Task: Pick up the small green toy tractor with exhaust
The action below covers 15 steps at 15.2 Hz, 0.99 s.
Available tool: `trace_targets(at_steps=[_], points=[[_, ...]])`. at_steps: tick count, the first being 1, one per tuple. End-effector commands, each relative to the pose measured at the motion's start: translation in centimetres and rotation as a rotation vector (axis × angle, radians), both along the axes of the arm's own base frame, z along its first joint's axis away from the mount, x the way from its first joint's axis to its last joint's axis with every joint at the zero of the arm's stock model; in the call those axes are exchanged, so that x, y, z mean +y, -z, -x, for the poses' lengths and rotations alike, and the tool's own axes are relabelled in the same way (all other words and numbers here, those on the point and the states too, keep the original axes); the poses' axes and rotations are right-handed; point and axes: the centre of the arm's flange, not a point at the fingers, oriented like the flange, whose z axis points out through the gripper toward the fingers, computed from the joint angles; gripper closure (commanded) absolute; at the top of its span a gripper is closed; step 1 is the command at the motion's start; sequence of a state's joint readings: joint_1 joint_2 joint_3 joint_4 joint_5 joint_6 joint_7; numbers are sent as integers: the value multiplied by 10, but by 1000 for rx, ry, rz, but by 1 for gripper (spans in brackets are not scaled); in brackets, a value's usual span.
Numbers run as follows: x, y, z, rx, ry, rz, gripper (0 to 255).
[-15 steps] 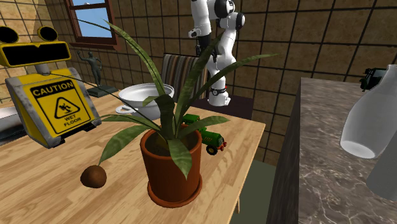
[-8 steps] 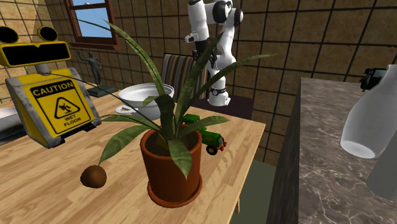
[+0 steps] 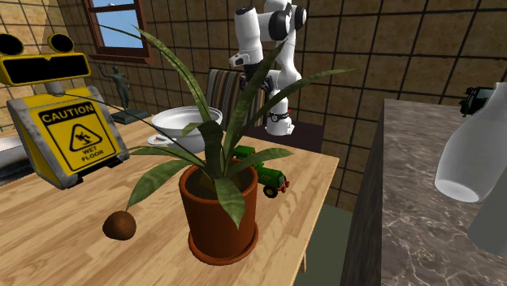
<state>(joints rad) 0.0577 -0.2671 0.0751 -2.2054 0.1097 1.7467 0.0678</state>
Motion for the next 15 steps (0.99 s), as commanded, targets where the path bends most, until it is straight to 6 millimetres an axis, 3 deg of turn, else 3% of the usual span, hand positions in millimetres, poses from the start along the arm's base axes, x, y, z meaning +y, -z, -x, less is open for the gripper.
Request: trace_targets(at_steps=[1,15], points=[[11,8,-23,-9,-24,0,0],[91,61,-175,-65,-190,0,0]])
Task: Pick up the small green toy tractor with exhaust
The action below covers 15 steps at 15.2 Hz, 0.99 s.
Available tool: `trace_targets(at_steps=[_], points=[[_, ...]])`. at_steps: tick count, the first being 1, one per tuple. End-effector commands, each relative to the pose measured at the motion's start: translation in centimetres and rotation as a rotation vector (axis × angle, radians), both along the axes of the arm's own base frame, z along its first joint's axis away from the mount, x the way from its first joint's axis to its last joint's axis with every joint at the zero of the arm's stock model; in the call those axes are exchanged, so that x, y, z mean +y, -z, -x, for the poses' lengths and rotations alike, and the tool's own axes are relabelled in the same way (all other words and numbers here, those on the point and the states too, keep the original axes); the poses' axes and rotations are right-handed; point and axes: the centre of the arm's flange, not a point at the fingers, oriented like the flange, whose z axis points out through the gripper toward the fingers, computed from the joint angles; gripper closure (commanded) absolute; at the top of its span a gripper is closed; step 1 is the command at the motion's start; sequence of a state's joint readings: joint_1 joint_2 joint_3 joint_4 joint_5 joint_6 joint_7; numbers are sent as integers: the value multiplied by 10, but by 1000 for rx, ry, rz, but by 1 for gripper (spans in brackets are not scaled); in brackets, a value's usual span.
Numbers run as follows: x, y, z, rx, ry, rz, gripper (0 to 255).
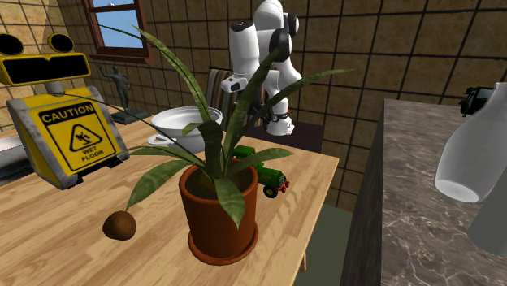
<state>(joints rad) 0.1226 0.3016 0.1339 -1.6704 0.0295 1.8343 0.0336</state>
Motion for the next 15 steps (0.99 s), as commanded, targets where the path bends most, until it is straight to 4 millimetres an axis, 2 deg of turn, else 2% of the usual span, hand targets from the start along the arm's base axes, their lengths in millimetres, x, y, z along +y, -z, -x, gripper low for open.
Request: trace_targets(at_steps=[1,9,10,15], points=[[14,7,-19,-8,-24,0,0],[72,34,-99,-41,-119,0,0],[76,36,-105,-43,-126,0,0],[76,62,-105,-43,-126,0,0]])
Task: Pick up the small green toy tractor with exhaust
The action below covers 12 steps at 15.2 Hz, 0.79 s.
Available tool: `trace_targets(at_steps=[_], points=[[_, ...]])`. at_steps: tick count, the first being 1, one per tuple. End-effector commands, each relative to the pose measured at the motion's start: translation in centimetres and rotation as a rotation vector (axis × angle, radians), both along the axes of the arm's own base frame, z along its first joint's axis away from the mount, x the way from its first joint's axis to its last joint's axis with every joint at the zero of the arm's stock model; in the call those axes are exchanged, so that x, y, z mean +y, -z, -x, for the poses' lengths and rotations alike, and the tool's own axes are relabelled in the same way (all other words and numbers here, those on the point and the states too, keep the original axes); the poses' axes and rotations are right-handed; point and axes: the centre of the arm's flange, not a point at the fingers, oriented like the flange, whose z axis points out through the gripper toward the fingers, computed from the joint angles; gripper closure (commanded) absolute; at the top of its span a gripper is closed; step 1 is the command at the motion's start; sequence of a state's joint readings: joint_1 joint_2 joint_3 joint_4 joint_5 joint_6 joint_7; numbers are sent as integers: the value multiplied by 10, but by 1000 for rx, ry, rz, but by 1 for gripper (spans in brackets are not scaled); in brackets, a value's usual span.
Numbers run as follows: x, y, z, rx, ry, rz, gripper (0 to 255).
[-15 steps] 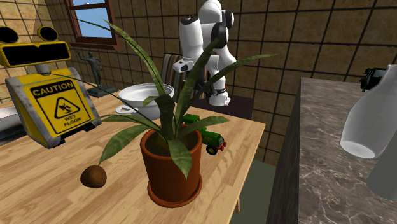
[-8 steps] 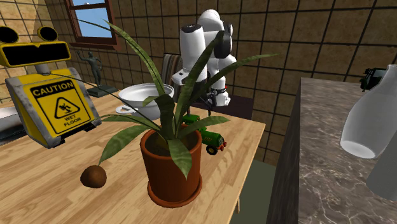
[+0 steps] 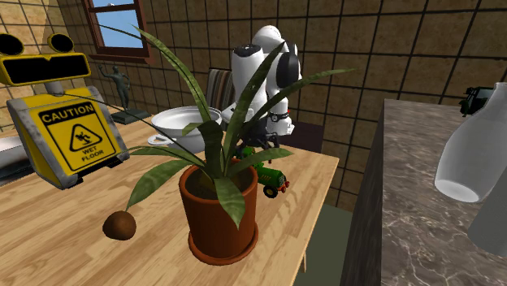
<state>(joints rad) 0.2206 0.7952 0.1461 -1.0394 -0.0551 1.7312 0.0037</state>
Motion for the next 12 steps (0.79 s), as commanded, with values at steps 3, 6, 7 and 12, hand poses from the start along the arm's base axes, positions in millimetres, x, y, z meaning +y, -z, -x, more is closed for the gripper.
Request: trace_targets(at_steps=[3,6,7,12], points=[[0,19,-1,-1,0,0,0],[1,19,-1,-1,0,0,255],[1,19,-1,-1,0,0,255],[0,19,-1,-1,0,0,255]])
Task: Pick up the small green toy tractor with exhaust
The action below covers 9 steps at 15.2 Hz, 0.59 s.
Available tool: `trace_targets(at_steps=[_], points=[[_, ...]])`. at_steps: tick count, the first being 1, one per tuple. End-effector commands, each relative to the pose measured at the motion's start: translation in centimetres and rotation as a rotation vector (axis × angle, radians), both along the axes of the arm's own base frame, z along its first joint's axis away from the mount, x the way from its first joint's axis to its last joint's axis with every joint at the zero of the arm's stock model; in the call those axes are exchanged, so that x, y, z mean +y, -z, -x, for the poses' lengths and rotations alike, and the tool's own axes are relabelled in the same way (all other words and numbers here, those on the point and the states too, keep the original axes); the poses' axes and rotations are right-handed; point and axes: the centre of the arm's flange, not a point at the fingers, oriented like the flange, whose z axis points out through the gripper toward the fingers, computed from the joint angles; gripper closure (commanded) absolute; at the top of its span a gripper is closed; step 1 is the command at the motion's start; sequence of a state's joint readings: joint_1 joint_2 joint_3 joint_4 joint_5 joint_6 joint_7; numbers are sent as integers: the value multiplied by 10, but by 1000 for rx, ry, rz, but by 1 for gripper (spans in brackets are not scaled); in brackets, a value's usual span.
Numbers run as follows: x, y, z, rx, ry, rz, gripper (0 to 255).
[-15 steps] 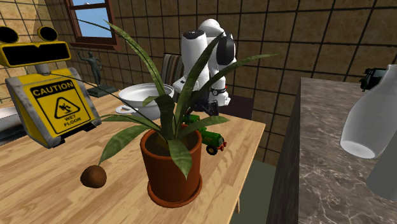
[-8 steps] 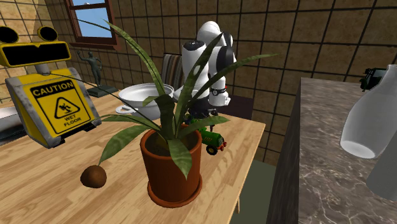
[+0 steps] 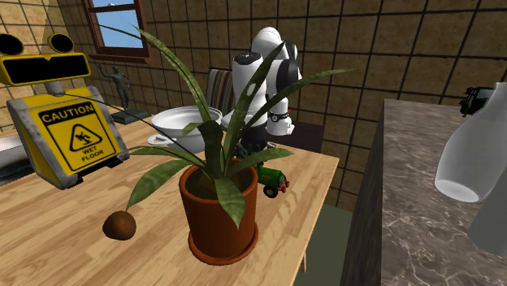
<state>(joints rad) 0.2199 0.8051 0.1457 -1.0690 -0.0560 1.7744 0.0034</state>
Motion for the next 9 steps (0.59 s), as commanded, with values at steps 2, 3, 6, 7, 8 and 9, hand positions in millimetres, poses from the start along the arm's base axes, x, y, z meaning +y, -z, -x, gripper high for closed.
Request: trace_targets(at_steps=[2,3,6,7,8,9], points=[[-1,1,0,3,0,2,255],[-1,-4,0,3,0,2,255],[-1,-20,0,3,0,2,255],[-1,-26,0,3,0,2,255],[-1,-31,0,3,0,2,255],[-1,-36,0,3,0,2,255]])
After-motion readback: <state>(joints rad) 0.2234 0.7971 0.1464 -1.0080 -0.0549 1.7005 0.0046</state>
